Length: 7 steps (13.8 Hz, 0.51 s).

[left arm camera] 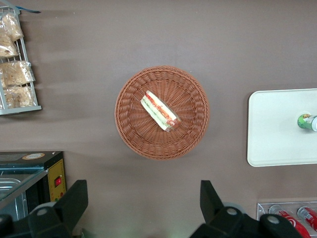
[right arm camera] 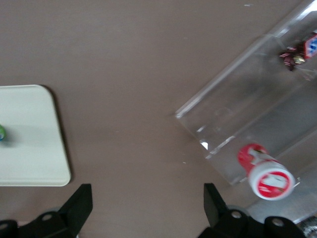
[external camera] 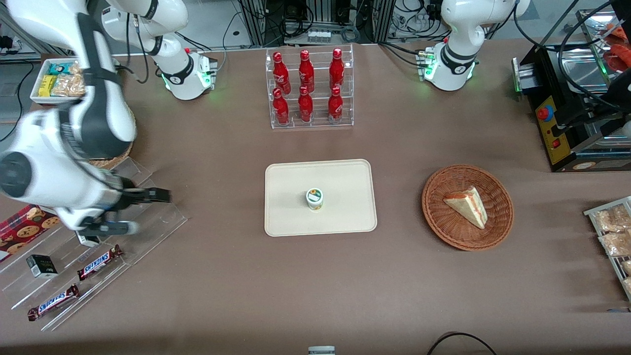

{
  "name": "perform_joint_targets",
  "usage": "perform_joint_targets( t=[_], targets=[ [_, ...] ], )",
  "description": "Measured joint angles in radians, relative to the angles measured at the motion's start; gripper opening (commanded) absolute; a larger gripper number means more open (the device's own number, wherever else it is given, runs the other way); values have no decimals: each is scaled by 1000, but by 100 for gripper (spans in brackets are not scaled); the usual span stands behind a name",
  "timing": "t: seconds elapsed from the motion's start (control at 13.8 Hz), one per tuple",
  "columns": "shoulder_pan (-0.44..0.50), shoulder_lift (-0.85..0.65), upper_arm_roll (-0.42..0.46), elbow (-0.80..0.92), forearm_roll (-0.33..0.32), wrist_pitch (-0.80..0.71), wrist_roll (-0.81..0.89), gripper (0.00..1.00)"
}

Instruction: Place green gum on tray

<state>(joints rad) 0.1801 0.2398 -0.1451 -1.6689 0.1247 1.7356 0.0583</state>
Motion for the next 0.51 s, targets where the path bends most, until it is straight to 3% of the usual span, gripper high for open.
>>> perform_joint_targets(
  t=[0.51],
  targets=[
    [-85,-165,-1,-77,-43,-71,-5,100]
  ],
)
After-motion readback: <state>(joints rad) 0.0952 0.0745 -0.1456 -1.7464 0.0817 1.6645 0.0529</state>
